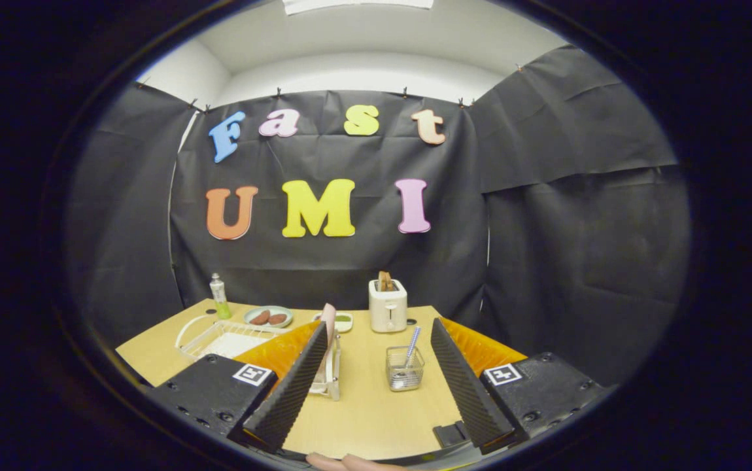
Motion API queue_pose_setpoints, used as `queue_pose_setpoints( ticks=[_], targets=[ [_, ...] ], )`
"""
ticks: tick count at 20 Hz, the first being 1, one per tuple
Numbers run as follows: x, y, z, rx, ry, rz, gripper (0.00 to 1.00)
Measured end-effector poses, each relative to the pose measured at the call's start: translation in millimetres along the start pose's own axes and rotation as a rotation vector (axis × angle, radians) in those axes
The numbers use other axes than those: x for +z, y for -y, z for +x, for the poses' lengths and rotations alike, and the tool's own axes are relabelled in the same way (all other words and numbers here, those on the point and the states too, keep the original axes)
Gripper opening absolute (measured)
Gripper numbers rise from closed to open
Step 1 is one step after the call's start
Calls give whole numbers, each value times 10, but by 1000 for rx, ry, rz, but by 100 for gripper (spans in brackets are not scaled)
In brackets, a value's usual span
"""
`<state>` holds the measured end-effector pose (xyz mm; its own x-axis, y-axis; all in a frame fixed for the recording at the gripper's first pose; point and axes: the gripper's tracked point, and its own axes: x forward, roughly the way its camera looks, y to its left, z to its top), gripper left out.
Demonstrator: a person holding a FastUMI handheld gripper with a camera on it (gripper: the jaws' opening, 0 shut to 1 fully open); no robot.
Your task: Take the plate from the dish rack, then take the spoon from the basket and place it into the plate.
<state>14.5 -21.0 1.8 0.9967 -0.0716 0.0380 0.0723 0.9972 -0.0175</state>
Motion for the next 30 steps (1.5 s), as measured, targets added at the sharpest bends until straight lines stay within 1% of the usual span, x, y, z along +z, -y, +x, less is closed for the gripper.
queue_pose_setpoints(
  ticks=[7, 12, 17, 21, 22, 25, 28, 30],
  targets=[
    [-39, -56, 152, 8, -16, -21, 100],
    [38, -304, 534, 52, -93, -75, 100],
    [65, -722, 1075, 120, -278, -80, 100],
    [-35, -1002, 1563, 129, -491, -88, 100],
    [-55, -1092, 1687, 143, -539, -101, 100],
    [-89, -1087, 2035, 73, -654, -146, 99],
    [-228, -1093, 2327, 24, -789, -163, 93],
    [-319, -1140, 2396, 16, -877, -166, 87]
  ],
)
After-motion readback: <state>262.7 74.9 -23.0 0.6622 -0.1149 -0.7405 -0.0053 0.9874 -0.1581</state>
